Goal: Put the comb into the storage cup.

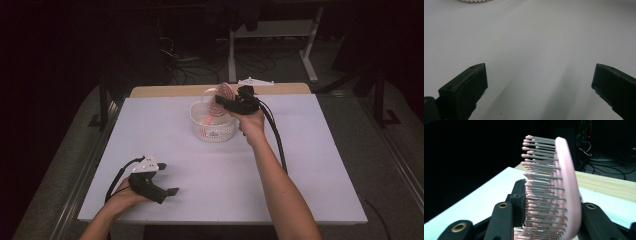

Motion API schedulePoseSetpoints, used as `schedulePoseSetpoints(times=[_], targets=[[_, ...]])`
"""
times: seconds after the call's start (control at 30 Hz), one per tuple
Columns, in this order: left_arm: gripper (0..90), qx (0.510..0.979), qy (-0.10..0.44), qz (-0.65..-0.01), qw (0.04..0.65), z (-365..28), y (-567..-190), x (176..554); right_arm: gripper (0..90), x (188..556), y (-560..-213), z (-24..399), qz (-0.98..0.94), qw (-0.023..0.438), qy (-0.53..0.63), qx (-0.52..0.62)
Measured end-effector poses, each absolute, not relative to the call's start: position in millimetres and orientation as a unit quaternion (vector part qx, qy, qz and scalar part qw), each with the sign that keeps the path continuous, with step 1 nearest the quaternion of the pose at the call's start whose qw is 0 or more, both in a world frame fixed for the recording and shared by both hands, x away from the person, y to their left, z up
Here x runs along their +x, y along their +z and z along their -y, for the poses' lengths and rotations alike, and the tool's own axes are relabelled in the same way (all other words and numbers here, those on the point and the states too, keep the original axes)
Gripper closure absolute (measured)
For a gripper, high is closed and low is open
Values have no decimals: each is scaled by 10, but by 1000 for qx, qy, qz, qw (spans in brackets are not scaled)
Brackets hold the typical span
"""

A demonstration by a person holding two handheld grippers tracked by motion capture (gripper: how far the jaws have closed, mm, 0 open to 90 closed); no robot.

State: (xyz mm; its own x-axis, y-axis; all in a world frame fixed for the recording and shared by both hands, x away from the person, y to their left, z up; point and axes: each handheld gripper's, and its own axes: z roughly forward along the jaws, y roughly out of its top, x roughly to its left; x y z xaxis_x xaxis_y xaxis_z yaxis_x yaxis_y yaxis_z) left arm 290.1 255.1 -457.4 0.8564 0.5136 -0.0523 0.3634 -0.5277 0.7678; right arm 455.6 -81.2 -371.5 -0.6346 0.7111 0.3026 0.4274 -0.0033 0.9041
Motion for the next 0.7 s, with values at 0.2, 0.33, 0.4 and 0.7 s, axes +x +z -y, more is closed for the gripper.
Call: schedulePoseSetpoints(times=[0.2,0.33,0.4,0.7], targets=[[0,869,89,-253,415,-2546,-4581,2901,595,4546,-3725,880,-701,130,569,410],[0,870,88,-252,415,-2543,-4581,2901,586,4538,-3742,939,-701,131,565,415],[0,870,88,-252,415,-2540,-4584,2902,581,4534,-3749,967,-702,132,563,416],[0,871,86,-251,414,-2532,-4590,2902,558,4536,-3780,1047,-706,134,554,421]])
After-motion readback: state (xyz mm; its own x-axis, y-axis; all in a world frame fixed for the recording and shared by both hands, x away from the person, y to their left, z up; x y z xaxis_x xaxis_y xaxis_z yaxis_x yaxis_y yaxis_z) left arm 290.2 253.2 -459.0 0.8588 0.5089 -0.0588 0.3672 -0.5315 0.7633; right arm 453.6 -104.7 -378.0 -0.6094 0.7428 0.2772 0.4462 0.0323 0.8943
